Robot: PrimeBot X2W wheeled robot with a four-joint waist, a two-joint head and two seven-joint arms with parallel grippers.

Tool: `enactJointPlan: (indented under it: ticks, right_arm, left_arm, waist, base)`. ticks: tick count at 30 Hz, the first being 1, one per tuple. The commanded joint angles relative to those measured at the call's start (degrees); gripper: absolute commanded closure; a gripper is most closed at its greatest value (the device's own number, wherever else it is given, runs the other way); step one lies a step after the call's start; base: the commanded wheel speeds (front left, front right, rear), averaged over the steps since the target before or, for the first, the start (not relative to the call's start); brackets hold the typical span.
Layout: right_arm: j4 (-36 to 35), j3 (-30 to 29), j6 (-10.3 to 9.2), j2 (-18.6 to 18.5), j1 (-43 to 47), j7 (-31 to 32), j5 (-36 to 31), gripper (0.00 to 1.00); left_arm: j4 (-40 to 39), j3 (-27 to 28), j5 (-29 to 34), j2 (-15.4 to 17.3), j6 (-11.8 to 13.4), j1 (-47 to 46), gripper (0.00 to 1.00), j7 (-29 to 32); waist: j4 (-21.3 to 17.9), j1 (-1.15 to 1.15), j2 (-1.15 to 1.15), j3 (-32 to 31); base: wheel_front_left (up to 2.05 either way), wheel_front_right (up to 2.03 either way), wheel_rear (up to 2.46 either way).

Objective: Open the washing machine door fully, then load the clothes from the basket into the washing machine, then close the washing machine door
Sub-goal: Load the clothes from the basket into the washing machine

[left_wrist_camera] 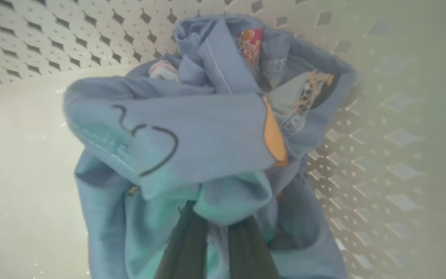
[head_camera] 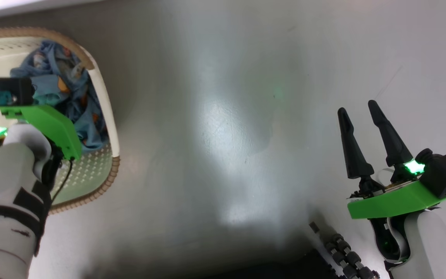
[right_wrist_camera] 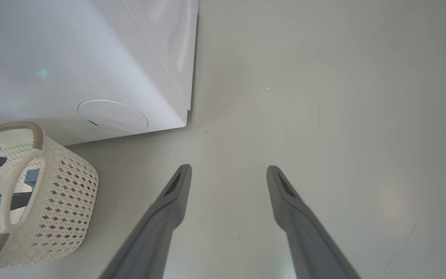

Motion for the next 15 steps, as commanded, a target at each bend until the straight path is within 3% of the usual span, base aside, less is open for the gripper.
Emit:
enactJointPlan:
  ticks: [1, 6, 15]
  right_arm:
    - [-1.07, 0.88, 0.16, -0.43, 1.56, -0.27, -0.62, 0.00]
    - [-0.32, 0.73, 0.16, -1.21, 1.22, -0.27, -0.53, 0.00]
    - [1.77, 1.97, 0.16, -2.18, 1.42, -0.27, 0.01, 0.00]
  left_arm:
    - [-0.50, 0.50, -0.52, 2.07, -0.09, 2.94, 1.00, -1.66]
    - [-1.36, 0.16, -1.14, 1.85, -0.09, 6.34, 1.00, -7.06]
    - [-9.20, 4.66, -1.02, 2.32, 1.29, 14.51, 1.00, -8.24]
  waist:
    - [0.82, 0.00, 0.00, -1.59]
    - [2.45, 0.00, 0.00, -6.34]
    - [4.54, 0.00, 0.00, -15.01]
  base:
    - [0.00, 0.00, 0.00]
    - [0.00, 0.00, 0.00]
    - [0.00, 0.00, 0.00]
